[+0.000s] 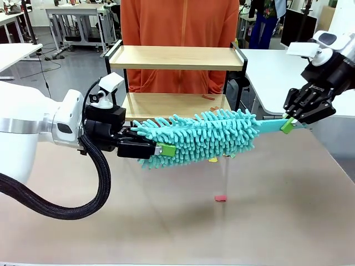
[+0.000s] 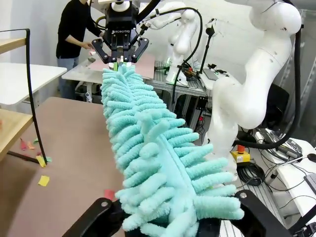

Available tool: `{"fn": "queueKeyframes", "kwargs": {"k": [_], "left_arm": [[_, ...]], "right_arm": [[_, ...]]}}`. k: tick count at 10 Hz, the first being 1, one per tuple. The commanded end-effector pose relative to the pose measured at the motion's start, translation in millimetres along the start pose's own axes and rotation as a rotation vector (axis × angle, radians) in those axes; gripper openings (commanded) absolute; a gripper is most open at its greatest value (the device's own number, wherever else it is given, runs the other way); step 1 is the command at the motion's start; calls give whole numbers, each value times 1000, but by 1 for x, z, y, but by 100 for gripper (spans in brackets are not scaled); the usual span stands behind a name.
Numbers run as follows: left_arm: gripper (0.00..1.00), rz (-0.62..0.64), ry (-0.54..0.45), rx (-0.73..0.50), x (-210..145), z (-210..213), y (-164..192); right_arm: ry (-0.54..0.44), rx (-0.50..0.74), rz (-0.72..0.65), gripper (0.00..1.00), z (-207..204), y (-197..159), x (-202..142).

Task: Clean the shelf.
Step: Hand the Duster back to the human.

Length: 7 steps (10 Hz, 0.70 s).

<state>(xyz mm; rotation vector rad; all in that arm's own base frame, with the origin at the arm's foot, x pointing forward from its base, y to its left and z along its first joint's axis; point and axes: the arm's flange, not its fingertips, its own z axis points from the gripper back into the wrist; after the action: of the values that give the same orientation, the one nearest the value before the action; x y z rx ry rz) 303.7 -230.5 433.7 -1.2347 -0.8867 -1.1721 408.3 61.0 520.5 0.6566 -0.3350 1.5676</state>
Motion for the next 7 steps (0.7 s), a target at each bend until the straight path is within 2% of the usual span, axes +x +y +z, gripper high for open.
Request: {"fn": "queueKeyframes", "kwargs": {"k": [1, 2, 6, 7], "left_arm": [[5, -29, -32, -22, -15, 1, -18], [0, -30, -38, -19, -15, 2, -17], [0, -34, -29, -25, -17, 0, -14], [0, -18, -56, -46, -17, 2, -11]], "right_arm": [[-22, -5, 17, 13, -1, 0, 5], [-22, -5, 17, 13, -1, 0, 5], [-22, -5, 17, 13, -1, 0, 5], [-22, -5, 17, 13, -1, 0, 5]]}}
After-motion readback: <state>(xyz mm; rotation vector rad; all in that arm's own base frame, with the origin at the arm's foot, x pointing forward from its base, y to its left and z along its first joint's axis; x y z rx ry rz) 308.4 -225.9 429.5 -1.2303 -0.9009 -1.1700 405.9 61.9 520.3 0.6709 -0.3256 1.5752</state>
